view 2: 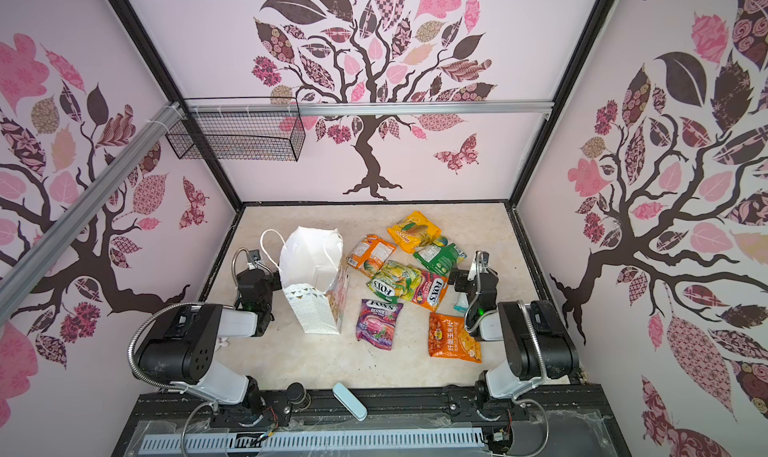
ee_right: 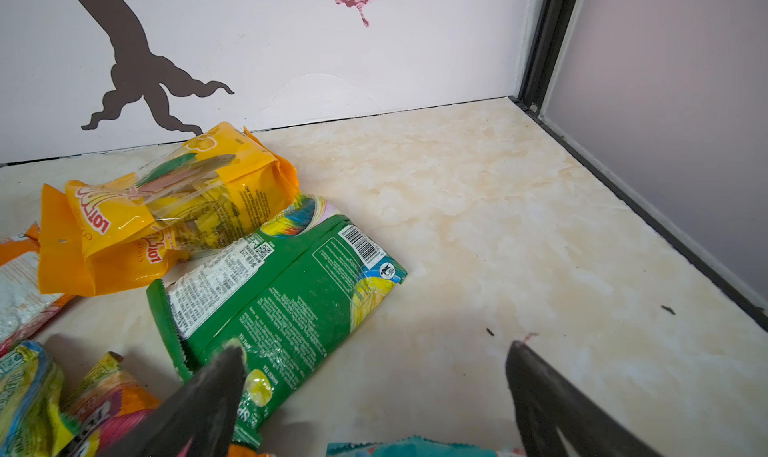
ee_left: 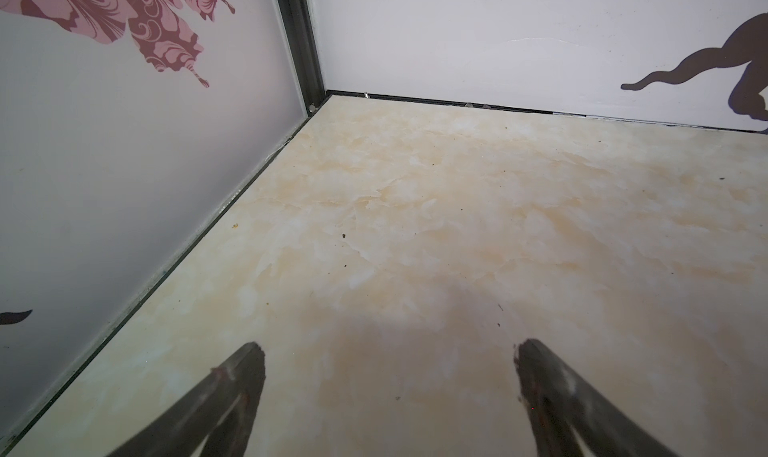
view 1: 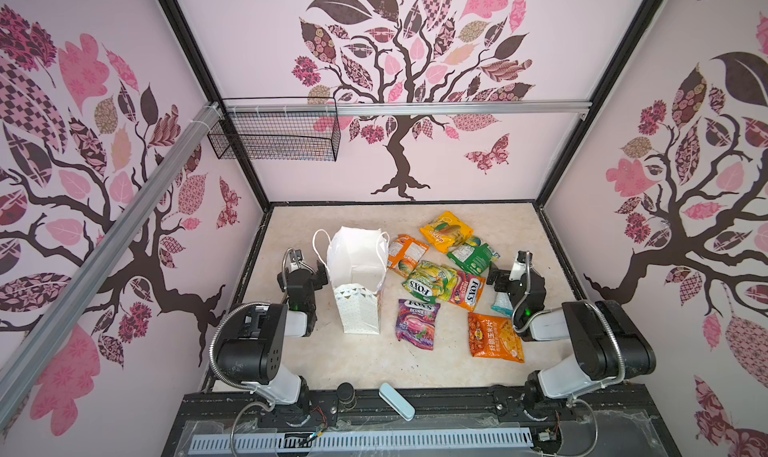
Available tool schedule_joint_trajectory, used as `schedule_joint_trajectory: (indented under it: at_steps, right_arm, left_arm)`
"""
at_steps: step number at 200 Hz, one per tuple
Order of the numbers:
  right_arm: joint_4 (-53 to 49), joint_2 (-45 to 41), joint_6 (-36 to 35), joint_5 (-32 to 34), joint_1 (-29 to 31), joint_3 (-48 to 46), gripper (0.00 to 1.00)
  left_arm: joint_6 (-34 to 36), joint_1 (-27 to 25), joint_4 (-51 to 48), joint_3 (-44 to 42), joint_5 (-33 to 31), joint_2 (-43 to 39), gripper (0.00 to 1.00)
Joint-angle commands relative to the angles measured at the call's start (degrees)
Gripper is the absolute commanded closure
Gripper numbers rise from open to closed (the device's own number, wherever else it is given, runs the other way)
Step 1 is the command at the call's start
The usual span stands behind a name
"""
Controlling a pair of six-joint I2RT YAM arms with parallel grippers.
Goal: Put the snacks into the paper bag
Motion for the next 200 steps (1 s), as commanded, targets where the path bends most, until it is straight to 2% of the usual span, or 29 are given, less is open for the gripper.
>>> schedule_joint_trajectory:
  at_steps: [1, 15, 25, 34, 43, 62, 73, 89, 104, 124, 132, 162, 200]
  right_arm:
    - [1.6, 0.5, -0.9, 0.2, 0.3, 0.9, 0.0]
    - [1.7, 0.4, -0.8, 0.5, 0.3, 0.8, 0.0]
    - [2.1, 0.4, -0.5, 1.1, 0.3, 0.4, 0.0]
    - [4.0, 0.0, -0.3, 2.4, 0.3, 0.1, 0.0]
    - [0.2, -2.7, 0.0, 3.2, 0.3, 0.9, 0.0]
    - [-11.9, -9.7, 0.5, 4.4, 0.4, 4.8, 0.0]
    - [-18.3, -14.2, 4.5, 4.6, 0.4, 6.9, 0.0]
    - [-27.5, -20.4, 10.8, -0.6, 0.5, 10.4, 0.0]
    - [-37.2, -24.2, 13.5, -4.1, 2.2, 15.2, 0.0]
    - [-52.1, -27.8, 10.5, -3.6, 8.0, 22.3, 0.01]
    - [-56.4, -29.2, 10.8, -4.4, 9.9, 24.1, 0.02]
    - [-64.9, -35.5, 13.0, -9.5, 14.4, 24.6, 0.05]
    - [-73.5, -40.7, 13.0, -18.1, 14.9, 25.7, 0.09]
  left_arm:
    - [0.3, 0.2, 1.8, -0.6, 0.5, -0.6, 0.02]
    - [0.7, 0.0, 3.4, -0.6, -1.3, -0.9, 0.02]
    - [-0.2, 0.0, -1.8, 0.1, -1.1, -3.1, 0.02]
    - [1.1, -0.3, -1.1, 0.5, -2.3, -4.0, 0.02]
    - [0.2, -1.6, -8.7, 2.6, -6.8, -7.5, 0.02]
    - [-3.9, -1.7, -26.9, 8.5, -9.1, -16.0, 0.02]
    - [-6.7, -1.7, -35.2, 11.3, -10.2, -20.9, 0.02]
    - [-14.3, -1.5, -47.8, 15.1, -11.5, -27.4, 0.02]
    - [-19.2, -1.5, -57.2, 19.7, -8.5, -32.1, 0.02]
    - [-22.3, -1.4, -71.9, 28.2, -7.9, -35.4, 0.02]
    - [-23.1, -1.1, -78.4, 31.3, -5.8, -36.2, 0.02]
    - [-19.4, 2.5, -90.7, 39.4, 4.4, -37.1, 0.02]
    - [-13.3, 9.7, -104.7, 48.9, 12.8, -38.4, 0.02]
